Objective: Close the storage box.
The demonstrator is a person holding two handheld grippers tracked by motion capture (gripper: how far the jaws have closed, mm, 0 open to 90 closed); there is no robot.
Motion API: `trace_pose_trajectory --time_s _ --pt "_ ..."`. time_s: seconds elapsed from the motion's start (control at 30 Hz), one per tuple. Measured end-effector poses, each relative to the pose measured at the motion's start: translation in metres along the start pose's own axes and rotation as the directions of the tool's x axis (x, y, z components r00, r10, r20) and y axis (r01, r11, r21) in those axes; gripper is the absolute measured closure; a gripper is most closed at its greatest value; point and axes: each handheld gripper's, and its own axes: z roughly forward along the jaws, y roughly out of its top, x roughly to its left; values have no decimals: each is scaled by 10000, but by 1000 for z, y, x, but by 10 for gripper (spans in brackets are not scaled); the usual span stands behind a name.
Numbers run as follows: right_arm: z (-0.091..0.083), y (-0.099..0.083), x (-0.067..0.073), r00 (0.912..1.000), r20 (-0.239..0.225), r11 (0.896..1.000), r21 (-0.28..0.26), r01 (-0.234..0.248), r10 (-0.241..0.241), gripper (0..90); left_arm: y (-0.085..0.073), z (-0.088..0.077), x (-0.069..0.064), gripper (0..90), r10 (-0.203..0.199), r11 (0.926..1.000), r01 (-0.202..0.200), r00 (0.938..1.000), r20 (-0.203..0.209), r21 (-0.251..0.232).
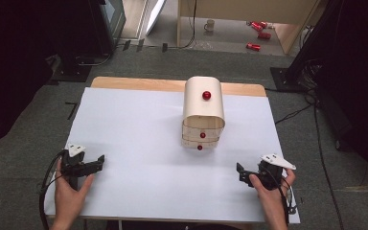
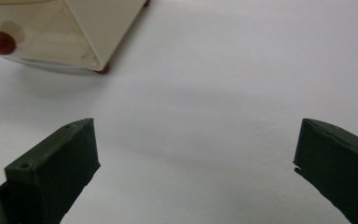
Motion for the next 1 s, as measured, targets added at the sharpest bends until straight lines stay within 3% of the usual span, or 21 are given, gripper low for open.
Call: trace_pose_trajectory --time_s 0.4,0.77,0.87,1.0 --pt "-4 -25 -36 9970 765 9979 615 -189 141 0 0 0 0 138 -5 10000 5 10000 -3 -2" --pt "-6 -36 -43 9921 1253 9964 847 2 -109 0 0 0 0 138 0 10000 0 10000 -4 -1" --pt "-2 -40 -39 9888 1410 9939 1044 340 -486 0 0 0 0 138 -15 10000 15 10000 -4 -17" --pt "-2 -41 -40 9896 1380 9945 1006 280 -418 0 0 0 0 139 -2 10000 2 10000 -17 -20"
